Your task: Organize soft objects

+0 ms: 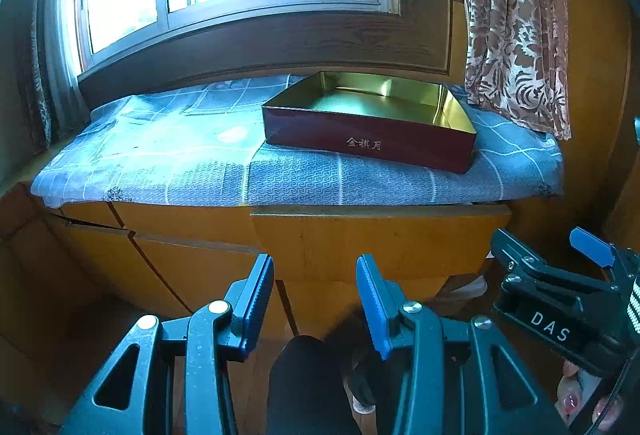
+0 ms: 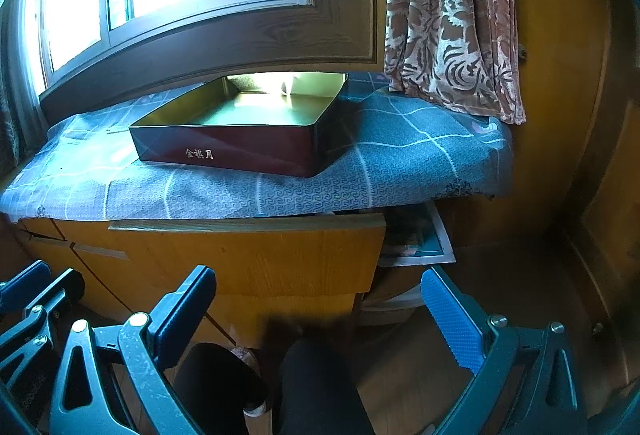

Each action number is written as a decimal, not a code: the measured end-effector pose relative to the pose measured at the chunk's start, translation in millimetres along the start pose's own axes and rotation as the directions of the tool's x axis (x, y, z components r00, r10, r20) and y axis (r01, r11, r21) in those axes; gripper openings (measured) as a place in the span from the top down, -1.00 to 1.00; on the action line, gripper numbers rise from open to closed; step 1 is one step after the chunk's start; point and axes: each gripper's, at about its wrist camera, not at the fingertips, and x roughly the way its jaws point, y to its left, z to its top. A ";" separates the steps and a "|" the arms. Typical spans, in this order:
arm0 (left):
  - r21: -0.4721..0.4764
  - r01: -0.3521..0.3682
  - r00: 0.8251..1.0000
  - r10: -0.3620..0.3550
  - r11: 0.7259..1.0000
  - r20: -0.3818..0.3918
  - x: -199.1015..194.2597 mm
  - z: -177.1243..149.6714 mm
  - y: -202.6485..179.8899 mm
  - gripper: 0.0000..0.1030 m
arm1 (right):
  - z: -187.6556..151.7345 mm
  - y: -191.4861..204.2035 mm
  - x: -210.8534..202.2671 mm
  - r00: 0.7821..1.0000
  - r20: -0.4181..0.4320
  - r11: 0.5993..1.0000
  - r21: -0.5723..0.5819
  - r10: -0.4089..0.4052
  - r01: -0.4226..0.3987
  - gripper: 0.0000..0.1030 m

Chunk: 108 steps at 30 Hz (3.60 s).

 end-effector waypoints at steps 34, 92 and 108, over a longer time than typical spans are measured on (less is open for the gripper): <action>-0.001 0.010 1.000 -0.010 1.000 -0.019 4.9 -2.6 1.8 0.16 | -2.7 2.9 3.1 1.000 -0.013 1.000 -0.010 0.001 -0.001 -1.00; 0.429 0.474 0.875 -0.358 0.769 -0.325 138.9 47.5 -2.8 -0.45 | 13.8 55.3 131.6 0.871 -0.413 0.503 -0.711 0.267 -0.491 -1.00; 0.593 0.558 0.823 -0.299 0.580 -0.483 185.4 41.5 -40.6 -0.41 | 6.8 85.4 148.0 0.817 -0.555 0.351 -0.742 0.155 -0.571 -1.00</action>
